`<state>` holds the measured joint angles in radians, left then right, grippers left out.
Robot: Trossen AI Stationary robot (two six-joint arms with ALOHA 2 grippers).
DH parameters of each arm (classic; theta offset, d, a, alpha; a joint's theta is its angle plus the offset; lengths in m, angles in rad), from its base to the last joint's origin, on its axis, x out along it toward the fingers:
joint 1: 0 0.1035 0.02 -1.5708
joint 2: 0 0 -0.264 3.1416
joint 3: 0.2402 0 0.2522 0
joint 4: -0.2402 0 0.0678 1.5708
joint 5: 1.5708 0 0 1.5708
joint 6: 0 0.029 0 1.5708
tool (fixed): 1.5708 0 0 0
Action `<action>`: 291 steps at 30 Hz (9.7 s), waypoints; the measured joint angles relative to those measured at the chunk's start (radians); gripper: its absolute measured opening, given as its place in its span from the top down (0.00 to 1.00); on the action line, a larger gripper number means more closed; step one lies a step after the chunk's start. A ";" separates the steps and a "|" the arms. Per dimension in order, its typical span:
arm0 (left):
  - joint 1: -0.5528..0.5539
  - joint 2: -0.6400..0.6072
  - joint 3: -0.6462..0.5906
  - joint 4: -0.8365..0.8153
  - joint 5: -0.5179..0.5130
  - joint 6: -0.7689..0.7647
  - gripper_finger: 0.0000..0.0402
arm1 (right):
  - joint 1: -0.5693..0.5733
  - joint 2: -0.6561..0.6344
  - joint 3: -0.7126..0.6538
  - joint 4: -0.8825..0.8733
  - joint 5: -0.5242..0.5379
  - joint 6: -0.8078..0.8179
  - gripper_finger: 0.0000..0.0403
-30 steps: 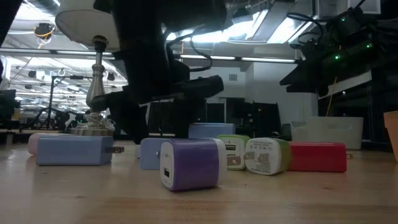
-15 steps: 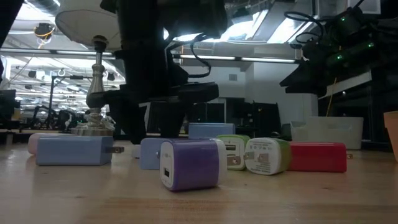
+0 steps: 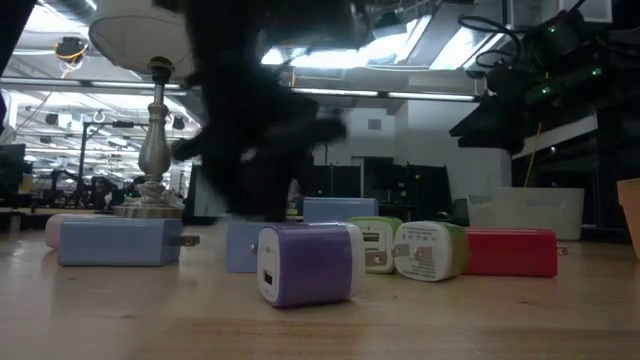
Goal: Pick & Place Office items
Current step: Put the white digital clock into the gray bin, then put the light pink charger adapter into the orange bin
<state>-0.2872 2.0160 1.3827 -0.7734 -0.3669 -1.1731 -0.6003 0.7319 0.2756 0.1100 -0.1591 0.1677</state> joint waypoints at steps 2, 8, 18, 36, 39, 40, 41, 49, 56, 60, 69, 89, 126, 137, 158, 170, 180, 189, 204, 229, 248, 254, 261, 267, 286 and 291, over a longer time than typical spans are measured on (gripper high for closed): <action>0.031 -0.057 0.005 0.036 -0.057 0.108 0.63 | 0.000 0.000 0.000 0.022 -0.027 0.003 0.47; 0.165 -0.157 0.004 0.213 -0.008 0.528 0.63 | 0.000 0.000 0.000 0.093 -0.117 -0.023 0.47; 0.431 -0.191 0.008 0.663 0.814 0.905 0.63 | 0.047 0.000 0.000 0.134 -0.287 -0.243 0.47; 0.565 -0.191 0.008 0.776 1.165 0.900 0.63 | 0.292 0.028 0.095 0.205 -0.331 -0.281 0.47; 0.560 -0.191 0.008 0.805 1.166 0.895 0.63 | 0.329 0.068 0.114 0.201 -0.280 -0.310 0.47; 0.558 -0.191 0.009 0.814 1.166 0.887 0.63 | 0.340 0.084 0.119 0.201 -0.262 -0.326 0.47; 0.556 -0.191 0.009 0.820 1.167 0.878 0.63 | 0.349 0.099 0.124 0.202 -0.246 -0.338 0.47; 0.534 -0.166 0.011 0.839 1.170 0.862 0.63 | 0.389 0.189 0.181 0.212 -0.241 -0.359 0.47; 0.523 -0.159 0.010 0.833 1.170 0.869 0.63 | 0.431 0.235 0.211 0.212 -0.257 -0.366 0.47; 0.524 -0.159 0.010 0.856 1.170 0.870 0.63 | 0.446 0.268 0.228 0.211 -0.261 -0.369 0.47; 0.524 -0.159 0.010 0.853 1.172 0.872 0.63 | 0.477 0.347 0.275 0.211 -0.260 -0.388 0.47; 0.521 -0.159 0.010 0.853 1.178 0.881 0.63 | 0.486 0.363 0.288 0.223 -0.253 -0.415 0.70; 0.624 -0.204 0.009 0.500 0.909 1.195 0.41 | 0.389 0.364 0.288 0.011 0.065 -0.364 0.85; 0.667 -0.213 0.010 0.493 0.859 1.274 0.41 | 0.256 0.363 0.128 0.185 0.562 -0.147 0.85; 0.609 -0.222 0.010 0.431 0.866 1.290 0.41 | 0.150 0.348 0.050 0.192 1.053 0.085 0.85; 0.600 -0.222 0.010 0.432 0.866 1.290 0.41 | 0.134 0.348 0.050 0.042 1.088 0.223 0.78; 0.586 -0.222 0.010 0.436 0.860 1.265 0.41 | 0.137 0.348 0.050 0.078 1.044 0.245 0.35; 0.443 -0.222 0.010 0.465 0.529 1.289 0.43 | 0.198 0.328 0.050 0.464 0.539 -0.002 0.38; 0.228 -0.557 -0.440 1.200 0.131 1.247 0.48 | 0.225 0.326 0.051 0.802 -0.198 -0.149 0.41; -0.029 -0.883 -1.150 1.354 -0.185 0.830 0.48 | 0.238 0.327 0.051 0.736 -0.252 -0.143 0.41; -0.182 -0.643 -1.099 1.306 -0.054 0.690 0.32 | 0.244 0.327 0.051 0.824 -0.253 -0.091 0.41; -0.182 -0.643 -1.098 1.297 -0.026 0.745 0.32 | 0.249 0.327 0.051 0.826 -0.255 -0.036 0.41; -0.183 -0.644 -1.098 1.177 0.040 0.772 0.32 | 0.302 0.327 0.051 0.819 -0.213 -0.021 0.41; -0.183 -0.662 -1.098 1.065 0.162 0.746 0.32 | 0.327 0.327 0.051 0.818 -0.174 -0.026 0.41; -0.181 -0.735 -1.041 0.791 0.227 0.723 0.33 | 0.328 0.327 0.052 0.792 -0.144 -0.053 0.41; -0.180 -0.734 -1.042 0.810 0.201 0.722 0.42 | 0.328 0.327 0.052 0.792 -0.136 -0.061 0.41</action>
<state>-0.4673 1.2816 0.3405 0.0365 -0.1655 -0.4507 -0.2722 1.0592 0.3274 0.9016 -0.2955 0.1069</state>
